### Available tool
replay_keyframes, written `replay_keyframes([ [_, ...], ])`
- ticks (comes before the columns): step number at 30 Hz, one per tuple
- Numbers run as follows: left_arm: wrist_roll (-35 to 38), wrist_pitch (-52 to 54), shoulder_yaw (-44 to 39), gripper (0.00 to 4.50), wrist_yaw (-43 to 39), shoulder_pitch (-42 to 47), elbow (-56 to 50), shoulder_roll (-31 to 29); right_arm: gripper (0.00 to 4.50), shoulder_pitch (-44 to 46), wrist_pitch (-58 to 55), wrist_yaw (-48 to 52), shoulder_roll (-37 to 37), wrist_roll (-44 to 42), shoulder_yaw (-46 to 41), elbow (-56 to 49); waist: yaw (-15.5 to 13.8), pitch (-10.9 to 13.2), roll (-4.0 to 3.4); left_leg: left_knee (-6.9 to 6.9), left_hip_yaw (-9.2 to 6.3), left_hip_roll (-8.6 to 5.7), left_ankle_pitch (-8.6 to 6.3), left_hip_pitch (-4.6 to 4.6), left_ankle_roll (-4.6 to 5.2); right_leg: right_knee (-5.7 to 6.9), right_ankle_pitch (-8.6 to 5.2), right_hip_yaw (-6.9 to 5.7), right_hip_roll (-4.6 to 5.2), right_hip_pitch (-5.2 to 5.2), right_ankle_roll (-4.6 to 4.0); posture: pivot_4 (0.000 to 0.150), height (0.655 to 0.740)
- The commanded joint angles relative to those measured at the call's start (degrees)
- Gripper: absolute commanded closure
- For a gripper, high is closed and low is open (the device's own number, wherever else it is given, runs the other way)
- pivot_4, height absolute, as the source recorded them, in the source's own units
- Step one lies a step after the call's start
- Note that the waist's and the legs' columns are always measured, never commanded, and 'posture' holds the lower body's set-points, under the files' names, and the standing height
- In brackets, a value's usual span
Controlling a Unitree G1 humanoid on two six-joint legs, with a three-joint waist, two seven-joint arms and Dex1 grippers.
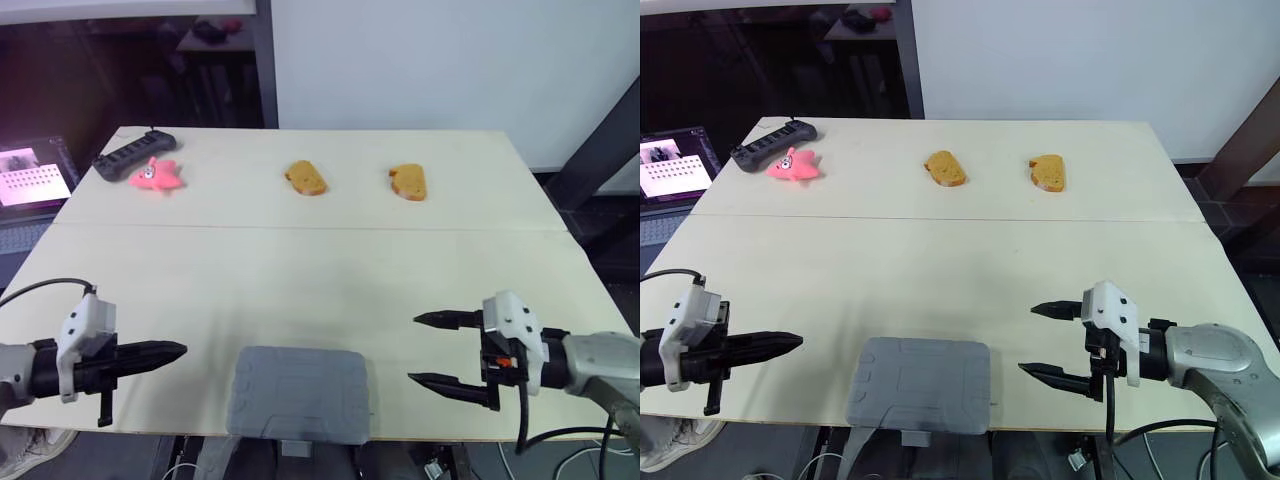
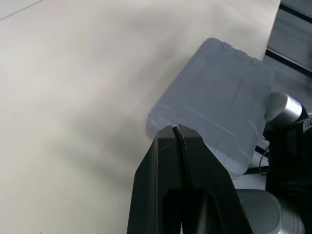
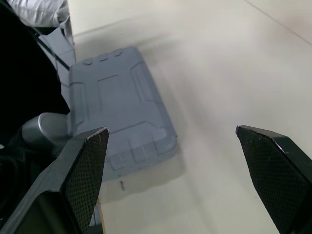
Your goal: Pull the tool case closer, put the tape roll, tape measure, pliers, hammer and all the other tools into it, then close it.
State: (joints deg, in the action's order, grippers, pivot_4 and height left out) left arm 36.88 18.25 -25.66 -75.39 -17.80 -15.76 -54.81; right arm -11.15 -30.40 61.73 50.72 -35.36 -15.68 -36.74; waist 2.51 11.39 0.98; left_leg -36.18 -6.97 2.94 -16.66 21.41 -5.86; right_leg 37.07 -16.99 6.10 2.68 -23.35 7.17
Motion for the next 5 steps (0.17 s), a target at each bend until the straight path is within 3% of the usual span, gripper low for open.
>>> replay_keyframes([
  [1, -0.25, -0.81, -0.21, 4.50, -0.61, 0.32, -0.51, 0.39, 0.08, -0.39, 1.66, 0.21, 0.10, 0.32, 0.42, -0.47, -0.01, 0.00, 0.00, 0.00, 0.00, 0.00, 0.00, 0.00, 0.00, 0.00, 0.00, 0.00, 0.00, 0.00, 0.00, 0.150, 0.7400],
  [5, -1.49, -2.75, -0.28, 4.50, -0.73, 0.52, -0.55, 1.05, 0.08, -0.98, 2.17, 0.18, 0.30, 0.42, 0.77, -0.43, 0.02, 0.00, 0.00, 0.01, 0.00, 0.00, 0.00, 0.00, 0.00, 0.00, 0.00, 0.00, 0.00, 0.00, 0.00, 0.150, 0.7400],
])
